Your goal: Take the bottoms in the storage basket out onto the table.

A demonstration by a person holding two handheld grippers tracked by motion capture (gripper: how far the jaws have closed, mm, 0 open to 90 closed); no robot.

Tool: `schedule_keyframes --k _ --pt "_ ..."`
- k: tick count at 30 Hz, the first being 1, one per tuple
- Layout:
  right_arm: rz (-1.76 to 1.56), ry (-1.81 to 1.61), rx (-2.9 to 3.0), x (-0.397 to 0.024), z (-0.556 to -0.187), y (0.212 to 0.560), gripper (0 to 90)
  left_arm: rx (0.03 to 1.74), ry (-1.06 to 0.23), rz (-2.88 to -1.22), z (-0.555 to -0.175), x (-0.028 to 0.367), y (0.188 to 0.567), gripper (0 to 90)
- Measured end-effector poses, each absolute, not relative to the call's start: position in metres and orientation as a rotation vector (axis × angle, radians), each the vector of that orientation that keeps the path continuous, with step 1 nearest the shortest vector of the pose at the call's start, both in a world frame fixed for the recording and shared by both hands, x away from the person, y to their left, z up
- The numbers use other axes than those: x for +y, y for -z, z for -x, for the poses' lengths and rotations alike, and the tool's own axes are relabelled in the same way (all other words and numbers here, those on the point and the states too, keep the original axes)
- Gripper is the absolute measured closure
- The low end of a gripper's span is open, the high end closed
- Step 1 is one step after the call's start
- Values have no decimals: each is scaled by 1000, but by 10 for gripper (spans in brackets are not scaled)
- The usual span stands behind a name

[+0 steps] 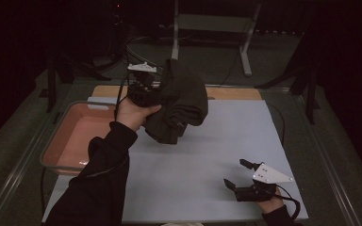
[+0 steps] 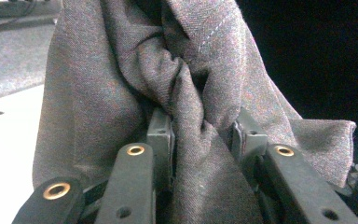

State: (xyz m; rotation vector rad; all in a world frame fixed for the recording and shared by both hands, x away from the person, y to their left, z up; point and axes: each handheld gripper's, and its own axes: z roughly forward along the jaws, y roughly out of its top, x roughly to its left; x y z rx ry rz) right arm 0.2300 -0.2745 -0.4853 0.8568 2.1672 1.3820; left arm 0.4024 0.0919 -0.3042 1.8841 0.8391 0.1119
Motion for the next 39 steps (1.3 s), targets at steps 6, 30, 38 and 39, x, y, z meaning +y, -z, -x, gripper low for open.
schedule_keyframes --k 6,30,38,39 --pt "-857 -1382 2165 -275 -230 484 93 837 -75 -1908 -412 71 318 681" --pt "-854 -1374 2154 -276 -230 485 93 882 -36 -2019 -434 7 396 676" --pt "-855 -1380 2152 -276 -230 485 93 918 -32 -2045 -441 -13 424 668" --pt "-855 -1379 2152 -276 -230 485 93 918 -32 -2045 -441 -13 424 668"
